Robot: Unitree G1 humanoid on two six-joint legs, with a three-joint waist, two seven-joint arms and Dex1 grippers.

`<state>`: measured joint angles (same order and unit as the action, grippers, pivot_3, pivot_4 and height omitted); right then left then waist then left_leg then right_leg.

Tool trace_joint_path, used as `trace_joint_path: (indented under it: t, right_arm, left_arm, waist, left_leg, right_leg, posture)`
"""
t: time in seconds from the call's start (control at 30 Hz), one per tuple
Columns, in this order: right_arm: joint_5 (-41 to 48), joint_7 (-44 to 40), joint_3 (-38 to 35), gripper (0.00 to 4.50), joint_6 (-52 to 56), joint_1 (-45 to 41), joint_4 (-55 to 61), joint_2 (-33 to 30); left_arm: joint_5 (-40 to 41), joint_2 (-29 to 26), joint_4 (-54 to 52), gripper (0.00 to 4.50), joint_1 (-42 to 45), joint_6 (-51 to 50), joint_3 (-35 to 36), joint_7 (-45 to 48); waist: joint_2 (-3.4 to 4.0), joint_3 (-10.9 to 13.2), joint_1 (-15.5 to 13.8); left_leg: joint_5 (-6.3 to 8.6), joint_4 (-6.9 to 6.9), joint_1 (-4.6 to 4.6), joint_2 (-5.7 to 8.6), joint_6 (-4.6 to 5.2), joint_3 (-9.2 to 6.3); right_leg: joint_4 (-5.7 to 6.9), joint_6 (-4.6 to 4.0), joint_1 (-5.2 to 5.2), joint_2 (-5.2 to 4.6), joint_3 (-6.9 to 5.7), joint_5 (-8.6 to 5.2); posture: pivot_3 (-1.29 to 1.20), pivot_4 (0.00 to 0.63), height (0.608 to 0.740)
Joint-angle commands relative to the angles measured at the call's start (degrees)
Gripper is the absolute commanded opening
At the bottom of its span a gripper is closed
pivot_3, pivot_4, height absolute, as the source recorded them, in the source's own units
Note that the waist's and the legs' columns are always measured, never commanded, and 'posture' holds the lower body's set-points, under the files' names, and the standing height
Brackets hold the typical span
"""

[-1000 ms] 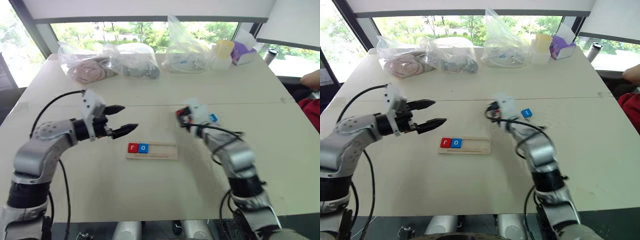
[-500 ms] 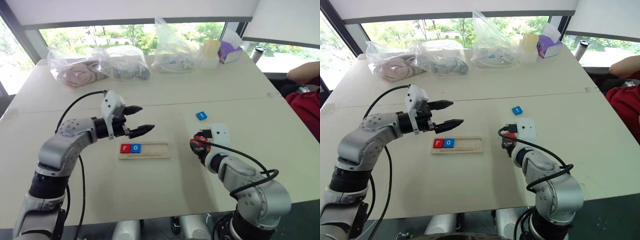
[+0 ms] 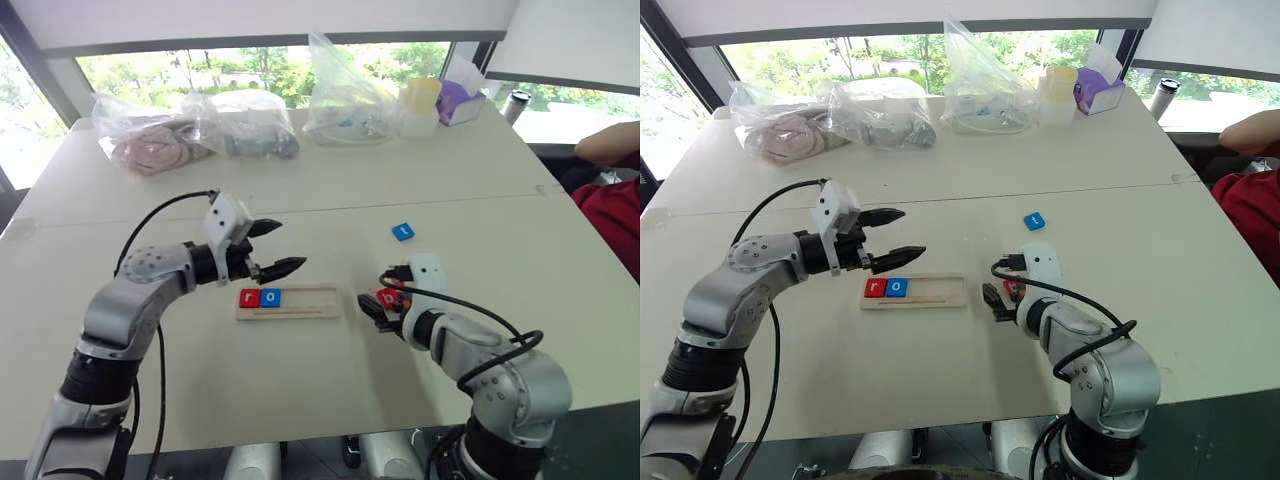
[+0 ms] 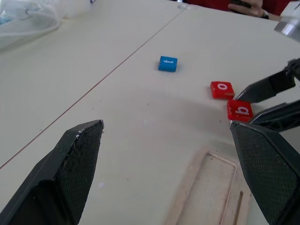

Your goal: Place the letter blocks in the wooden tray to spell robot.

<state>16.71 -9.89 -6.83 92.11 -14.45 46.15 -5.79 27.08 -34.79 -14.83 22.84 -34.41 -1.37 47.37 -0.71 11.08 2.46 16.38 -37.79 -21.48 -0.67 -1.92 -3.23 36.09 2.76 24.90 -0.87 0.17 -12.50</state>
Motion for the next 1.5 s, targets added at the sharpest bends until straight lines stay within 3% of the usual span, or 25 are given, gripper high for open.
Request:
trace_joint_path:
  t: [0.03,0.17,0.33,0.5,0.73,1.03,1.13,1.27,1.3,1.43,1.5]
  right_arm:
    - [8.37,-11.01,-4.82,4.47,0.21,-4.24,5.40,-8.41]
    - [17.20,-33.15,-7.31,4.47,-15.27,3.17,6.06,-29.30]
    - [3.84,-48.65,-1.66,4.47,-54.71,12.36,-12.56,-43.30]
    - [-6.55,-58.94,8.95,4.47,-84.80,4.22,-34.54,-46.50]
    - [-11.17,-73.08,19.49,4.47,-103.17,-15.92,-62.35,-42.30]
    - [-11.91,-82.54,24.94,4.47,-109.47,-27.55,-79.65,-34.64]
    - [-13.49,-82.60,26.40,3.62,-111.48,-31.41,-86.37,-31.53]
    - [-13.70,-82.61,29.22,1.51,-113.41,-33.87,-90.46,-30.80]
    - [-13.50,-82.61,29.64,1.16,-113.53,-34.04,-90.63,-30.96]
    - [-12.71,-82.61,28.56,1.17,-110.86,-34.10,-87.89,-32.13]
    - [-6.89,-79.86,25.37,1.17,-94.16,-33.68,-72.10,-31.34]
  left_arm:
    - [0.04,-1.54,-1.07,4.50,0.36,1.43,1.81,1.02]
    - [-0.49,-2.84,0.51,4.50,0.80,2.21,1.26,3.12]
    - [-1.17,-3.19,1.86,4.50,1.48,2.98,0.54,4.35]
    - [-1.67,-3.29,1.63,4.50,1.61,2.90,0.17,4.85]
    - [-1.46,-5.17,-2.26,4.50,-1.10,1.43,2.14,3.85]
    - [0.09,-5.52,-9.71,4.50,-8.10,-1.78,5.55,-1.04]
    - [-0.09,-5.57,-10.50,4.50,-8.89,-1.78,5.35,-1.92]
    - [0.10,-5.87,-11.15,4.50,-9.66,-1.92,5.99,-2.75]
    - [0.19,-6.01,-11.24,4.50,-9.82,-1.95,6.21,-2.79]
    - [0.53,-6.76,-11.28,4.50,-10.68,-1.90,7.27,-2.51]
    - [1.52,-8.45,-10.98,4.50,-11.83,-2.52,9.16,-1.01]
  waist:
    - [-0.01,0.01,-0.03]
    - [-0.08,0.01,-0.62]
    - [-0.19,0.05,-0.32]
    - [-0.33,0.15,0.22]
    - [-0.39,0.22,-0.14]
    - [-0.37,0.24,-0.36]
    - [-0.37,0.24,-0.32]
    - [-0.36,0.24,-0.29]
    - [-0.36,0.23,-0.30]
    - [-0.36,0.23,-0.37]
    - [-0.33,0.25,-0.40]
  left_leg:
    - [0.00,-0.01,0.00,0.02,0.00,0.03]
    - [0.01,0.14,0.01,0.04,0.01,-0.05]
    - [0.03,0.49,0.10,0.06,0.04,0.05]
    - [0.02,0.46,0.19,0.05,0.03,0.21]
    - [0.01,0.47,0.25,0.03,0.02,0.22]
    - [-0.01,0.41,0.22,-0.01,-0.01,0.25]
    - [-0.04,0.39,0.29,0.00,-0.06,0.26]
    - [-0.06,0.39,0.32,-0.01,-0.09,0.26]
    - [-0.06,0.39,0.33,-0.01,-0.09,0.26]
    - [-0.06,0.39,0.32,-0.01,-0.10,0.28]
    - [-0.06,0.38,0.32,-0.01,-0.10,0.27]
  right_leg:
    - [-0.01,0.00,0.00,-0.01,0.01,0.00]
    - [-0.14,0.06,-0.07,-0.01,-0.08,-0.09]
    - [-0.35,0.06,-0.07,0.00,-0.08,-0.20]
    - [-0.31,0.04,-0.08,0.04,0.08,-0.18]
    - [-0.08,0.18,-0.03,0.10,0.22,-0.03]
    - [-0.02,-0.02,0.00,0.03,0.32,0.11]
    - [0.02,-0.10,-0.03,0.04,0.33,0.13]
    - [0.03,-0.14,-0.05,0.06,0.34,0.17]
    - [0.03,-0.14,-0.06,0.06,0.34,0.18]
    - [0.03,-0.13,-0.06,0.04,0.36,0.18]
    - [0.04,-0.13,-0.06,0.04,0.36,0.18]
  posture:
    - [0.00,0.150,0.740]
    - [0.00,0.150,0.740]
    - [0.00,0.150,0.740]
    - [0.00,0.150,0.740]
    - [0.00,0.150,0.740]
    - [0.00,0.150,0.740]
    - [0.00,0.150,0.740]
    - [0.00,0.150,0.740]
    - [0.00,0.150,0.740]
    - [0.00,0.150,0.740]
    - [0.00,0.150,0.740]
